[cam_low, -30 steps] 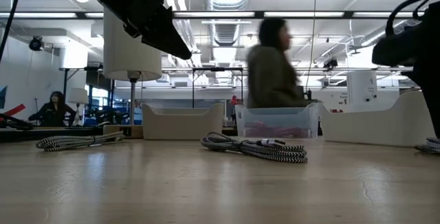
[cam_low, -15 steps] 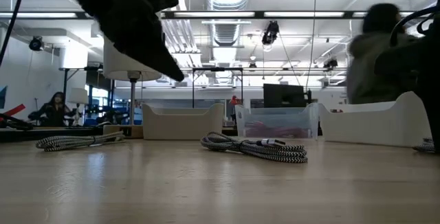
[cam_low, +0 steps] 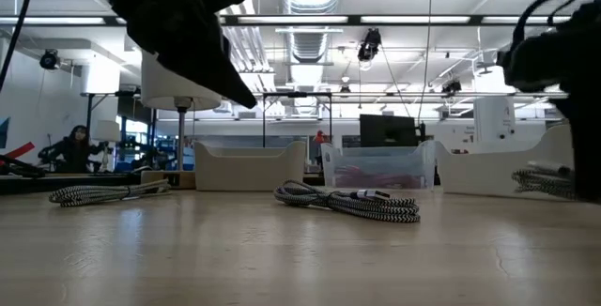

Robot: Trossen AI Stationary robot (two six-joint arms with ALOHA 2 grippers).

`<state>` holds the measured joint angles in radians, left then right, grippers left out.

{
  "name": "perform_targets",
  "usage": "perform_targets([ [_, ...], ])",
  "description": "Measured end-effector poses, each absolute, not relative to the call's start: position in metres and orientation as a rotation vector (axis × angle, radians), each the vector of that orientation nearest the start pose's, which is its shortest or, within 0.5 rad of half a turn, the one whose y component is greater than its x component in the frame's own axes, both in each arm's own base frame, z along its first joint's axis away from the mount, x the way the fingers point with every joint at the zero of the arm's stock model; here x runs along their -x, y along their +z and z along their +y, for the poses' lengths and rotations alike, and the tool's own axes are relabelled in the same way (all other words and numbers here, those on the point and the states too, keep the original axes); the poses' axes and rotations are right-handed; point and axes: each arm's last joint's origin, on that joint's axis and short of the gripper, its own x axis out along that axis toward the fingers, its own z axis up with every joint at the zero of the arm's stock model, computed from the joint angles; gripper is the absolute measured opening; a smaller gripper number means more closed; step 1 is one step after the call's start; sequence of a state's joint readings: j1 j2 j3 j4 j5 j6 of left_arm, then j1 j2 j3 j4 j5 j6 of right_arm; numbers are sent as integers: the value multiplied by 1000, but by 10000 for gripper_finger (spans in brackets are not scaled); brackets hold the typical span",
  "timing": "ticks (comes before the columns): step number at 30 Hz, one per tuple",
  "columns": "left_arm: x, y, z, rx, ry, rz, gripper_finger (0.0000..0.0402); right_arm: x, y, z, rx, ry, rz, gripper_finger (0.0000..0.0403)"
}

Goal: Pick & Place USB Port
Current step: Put the right black and white USB cable into the white bin

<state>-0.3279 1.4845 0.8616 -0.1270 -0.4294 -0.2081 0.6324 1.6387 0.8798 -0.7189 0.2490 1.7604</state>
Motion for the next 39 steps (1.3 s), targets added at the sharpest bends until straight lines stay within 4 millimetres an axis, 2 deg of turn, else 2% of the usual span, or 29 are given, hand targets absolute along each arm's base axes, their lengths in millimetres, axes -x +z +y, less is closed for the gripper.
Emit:
perform_targets([
  [5,-288,208,-85,-77,168,677,124,-233,165,153,-761,-726,1114,19],
  [10,-289,209,-85,-72,168,666,124,-245,192,147,-616,-690,1072,20],
  [19,-289,210,-85,-69,168,658,124,-254,245,124,-377,-755,1021,20],
  [24,-290,211,-86,-66,167,652,124,-256,266,108,-288,-809,1031,20],
  [29,-290,211,-86,-66,167,652,124,-257,274,91,-240,-843,1073,20],
  [39,-290,211,-86,-66,167,652,124,-252,274,48,-151,-988,1193,20],
])
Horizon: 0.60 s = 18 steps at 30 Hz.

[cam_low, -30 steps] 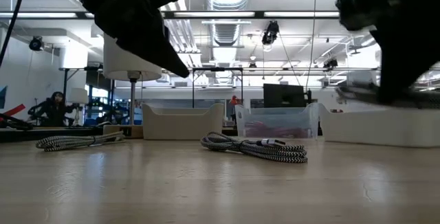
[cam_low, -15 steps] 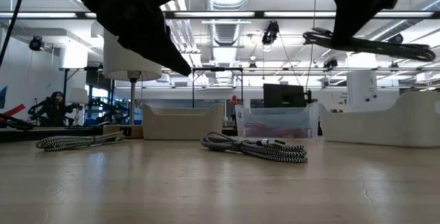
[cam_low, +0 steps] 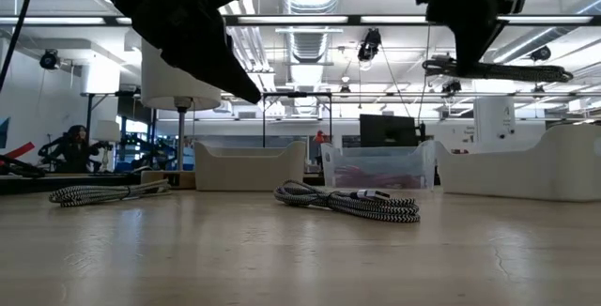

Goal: Pick & Place USB Port
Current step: Put the right black and white USB cable into the white bin

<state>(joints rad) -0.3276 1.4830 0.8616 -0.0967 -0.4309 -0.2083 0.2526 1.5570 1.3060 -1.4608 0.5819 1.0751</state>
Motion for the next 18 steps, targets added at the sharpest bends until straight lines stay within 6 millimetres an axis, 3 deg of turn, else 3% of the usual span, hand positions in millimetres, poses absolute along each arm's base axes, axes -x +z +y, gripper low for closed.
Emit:
perform_targets([
  [10,-290,211,-86,-63,168,651,124,-250,265,12,-131,-1063,1291,20],
  [18,-290,211,-86,-62,168,652,124,-216,254,1,-222,-1093,1330,20],
])
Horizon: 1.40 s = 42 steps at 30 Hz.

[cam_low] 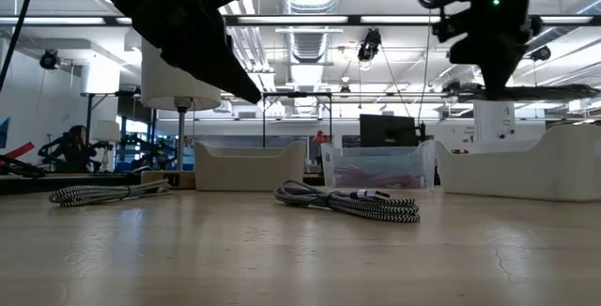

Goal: Pick & Place USB Port
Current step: Put the right black and white USB cable into the white bin

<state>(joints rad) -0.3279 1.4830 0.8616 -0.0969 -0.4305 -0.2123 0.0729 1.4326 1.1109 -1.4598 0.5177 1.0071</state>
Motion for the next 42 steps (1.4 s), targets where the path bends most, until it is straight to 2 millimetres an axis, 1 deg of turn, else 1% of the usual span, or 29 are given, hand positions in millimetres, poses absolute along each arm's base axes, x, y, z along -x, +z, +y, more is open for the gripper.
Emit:
perform_targets([
  [4,-290,211,-86,-61,168,648,124,-195,246,-5,-299,-1069,1233,20],
  [7,-291,212,-86,-56,165,631,124,-186,234,-10,-348,-1011,1133,20],
  [10,-292,213,-86,-48,164,617,124,-179,219,-14,-400,-940,1078,20],
  [13,-292,214,-86,-44,165,609,124,-173,204,-16,-378,-898,1066,20],
  [19,-292,214,-86,-44,165,609,124,-160,182,-17,-396,-922,1104,20],
  [25,-293,215,-87,-39,163,594,124,-153,166,-17,-432,-961,1104,20],
  [33,-294,216,-87,-43,160,587,124,-152,147,-17,-469,-951,1034,21],
  [38,-294,216,-87,-44,159,587,124,-149,139,-17,-469,-964,1051,42],
  [42,-294,216,-87,-44,159,586,124,-148,139,-17,-468,-964,1053,69],
])
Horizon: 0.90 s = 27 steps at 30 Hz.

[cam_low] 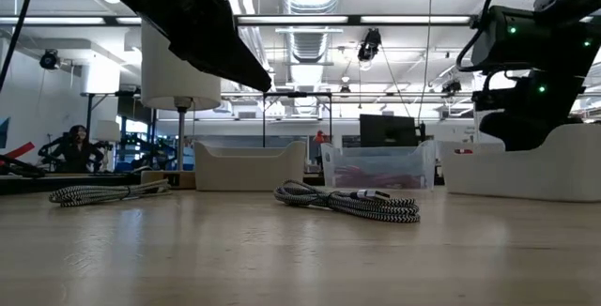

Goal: Pick & Place USB Port
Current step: Put the right black and white USB cable into the white bin

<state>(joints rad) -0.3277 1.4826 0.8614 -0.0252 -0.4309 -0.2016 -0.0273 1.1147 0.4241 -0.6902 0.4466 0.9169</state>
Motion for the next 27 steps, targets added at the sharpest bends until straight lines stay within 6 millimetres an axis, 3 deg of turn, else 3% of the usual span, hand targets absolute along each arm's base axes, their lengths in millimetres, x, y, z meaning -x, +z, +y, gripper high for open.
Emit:
perform_targets([
  [6,-294,216,-87,-43,158,583,124,-157,151,-17,-462,-936,1019,106],
  [13,-294,216,-87,-44,158,583,124,-177,181,-17,-437,-864,952,133],
  [22,-292,215,-87,-80,151,606,124,-199,226,-17,-461,-794,817,148],
  [27,-285,216,-85,-100,151,656,124,-210,237,-11,-460,-715,724,145],
])
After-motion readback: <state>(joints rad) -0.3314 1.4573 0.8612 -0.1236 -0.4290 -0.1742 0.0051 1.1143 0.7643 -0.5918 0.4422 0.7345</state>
